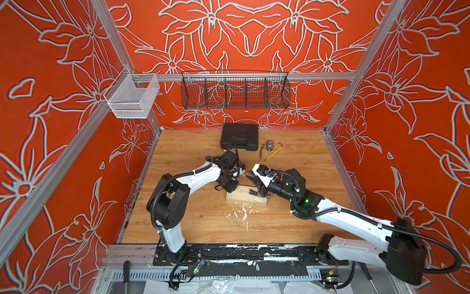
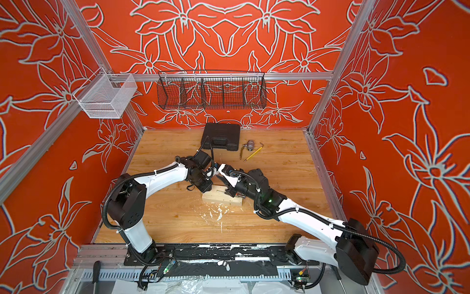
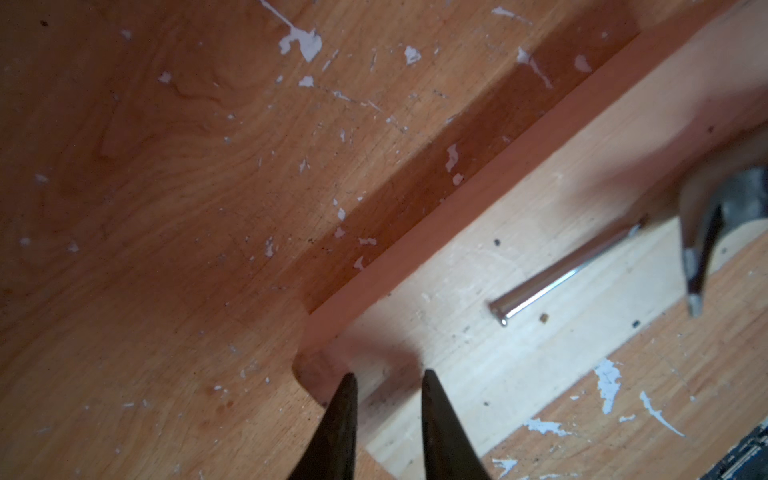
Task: Use a claw hammer to pull out a nail
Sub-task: Remove the nail from the mounting plate.
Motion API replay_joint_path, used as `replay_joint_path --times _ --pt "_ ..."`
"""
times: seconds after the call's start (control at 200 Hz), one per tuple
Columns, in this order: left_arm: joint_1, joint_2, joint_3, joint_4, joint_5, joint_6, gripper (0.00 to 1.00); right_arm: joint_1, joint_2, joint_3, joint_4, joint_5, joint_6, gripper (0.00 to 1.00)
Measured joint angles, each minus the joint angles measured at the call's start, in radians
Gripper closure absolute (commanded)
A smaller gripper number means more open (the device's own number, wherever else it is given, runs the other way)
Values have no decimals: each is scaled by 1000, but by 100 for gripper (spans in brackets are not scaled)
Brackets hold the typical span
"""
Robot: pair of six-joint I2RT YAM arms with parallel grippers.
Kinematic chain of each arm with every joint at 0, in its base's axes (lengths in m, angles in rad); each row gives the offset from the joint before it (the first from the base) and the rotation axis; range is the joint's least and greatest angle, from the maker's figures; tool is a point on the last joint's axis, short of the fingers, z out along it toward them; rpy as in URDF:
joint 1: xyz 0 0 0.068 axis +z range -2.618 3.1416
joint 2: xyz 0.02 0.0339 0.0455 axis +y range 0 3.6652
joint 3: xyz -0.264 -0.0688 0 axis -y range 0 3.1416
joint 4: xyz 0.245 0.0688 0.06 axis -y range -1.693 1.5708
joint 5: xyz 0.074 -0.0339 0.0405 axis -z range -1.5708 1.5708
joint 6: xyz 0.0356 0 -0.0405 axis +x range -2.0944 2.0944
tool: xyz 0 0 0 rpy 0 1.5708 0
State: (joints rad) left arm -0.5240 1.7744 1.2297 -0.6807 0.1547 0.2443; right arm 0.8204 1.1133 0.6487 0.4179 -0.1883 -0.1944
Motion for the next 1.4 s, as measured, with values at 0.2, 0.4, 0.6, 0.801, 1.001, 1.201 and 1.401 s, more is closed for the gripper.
replay_joint_path --times 0.2,0.4,0.6,0.801,1.001,1.201,1.401 --pt "0 0 0 0 -1 -3 73 -5 -72 -95 95 25 32 100" --pt "-1 -1 0 0 -3 -8 73 -23 -93 -181 254 51 85 100" --pt "-1 -2 0 1 -3 -18 73 -31 -124 -217 297 80 108 100" --pt "-1 -10 -9 11 -3 -26 73 -42 -162 -217 276 80 110 100" --pt "-1 -21 -22 27 -2 -32 73 -66 -183 -185 185 79 113 100" --pt "-1 -39 -38 40 -19 -33 73 -81 -183 -89 69 113 96 100" --pt "2 -108 -58 50 -71 -32 72 -112 -183 -19 -73 186 79 100"
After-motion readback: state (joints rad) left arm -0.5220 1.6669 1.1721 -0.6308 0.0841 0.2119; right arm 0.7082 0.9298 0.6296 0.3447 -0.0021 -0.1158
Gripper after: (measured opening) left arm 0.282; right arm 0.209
